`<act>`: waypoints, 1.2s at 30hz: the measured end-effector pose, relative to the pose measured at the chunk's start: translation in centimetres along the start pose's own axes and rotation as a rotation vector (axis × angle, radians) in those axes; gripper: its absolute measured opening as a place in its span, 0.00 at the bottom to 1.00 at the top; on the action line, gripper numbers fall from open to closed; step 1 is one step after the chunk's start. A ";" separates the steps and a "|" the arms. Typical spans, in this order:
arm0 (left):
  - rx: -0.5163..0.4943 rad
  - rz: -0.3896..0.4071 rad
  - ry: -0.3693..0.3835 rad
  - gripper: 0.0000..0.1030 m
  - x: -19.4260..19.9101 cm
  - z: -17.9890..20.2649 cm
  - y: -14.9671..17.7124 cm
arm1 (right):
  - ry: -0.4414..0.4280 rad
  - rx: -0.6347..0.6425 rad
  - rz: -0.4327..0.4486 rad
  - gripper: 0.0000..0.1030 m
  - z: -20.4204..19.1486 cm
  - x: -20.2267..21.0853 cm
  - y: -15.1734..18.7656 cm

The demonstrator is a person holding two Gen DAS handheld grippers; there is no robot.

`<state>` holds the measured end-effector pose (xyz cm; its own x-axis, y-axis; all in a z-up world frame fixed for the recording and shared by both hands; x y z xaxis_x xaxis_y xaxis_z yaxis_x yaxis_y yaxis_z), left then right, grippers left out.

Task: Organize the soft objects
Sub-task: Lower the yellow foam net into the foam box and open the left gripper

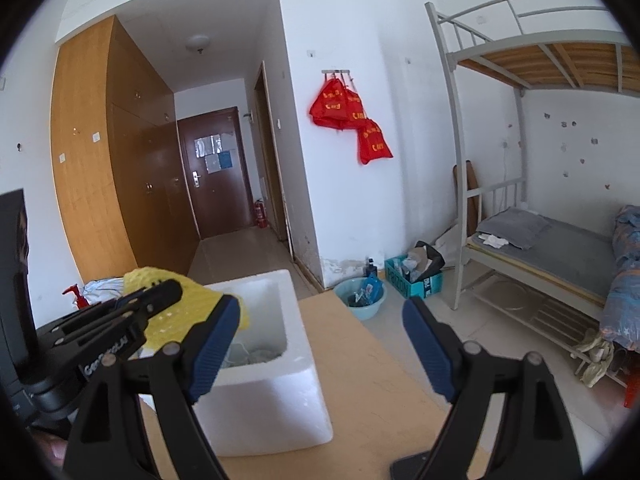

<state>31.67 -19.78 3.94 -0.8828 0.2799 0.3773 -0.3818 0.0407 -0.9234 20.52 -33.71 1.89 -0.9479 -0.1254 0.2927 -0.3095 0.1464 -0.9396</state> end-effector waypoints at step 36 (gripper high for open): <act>-0.010 0.008 -0.100 0.86 -4.2 1.1 -0.2 | 0.026 0.004 -0.007 0.84 1.0 0.9 0.8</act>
<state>35.15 -21.97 2.63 -0.9089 0.1829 0.3748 -0.3725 0.0484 -0.9268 19.52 -34.69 1.25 -0.9474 -0.1013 0.3037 -0.3159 0.1412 -0.9382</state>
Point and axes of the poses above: each gripper's, at about its wrist camera, not at the fingertips, and x roughly against the way its jaws point, z to its right, y to its underside, the point moved 3 cm from there along -x, roughly the way its jaws point, and after that the axes turned 8 degrees about -y, right-handed, at the moved point
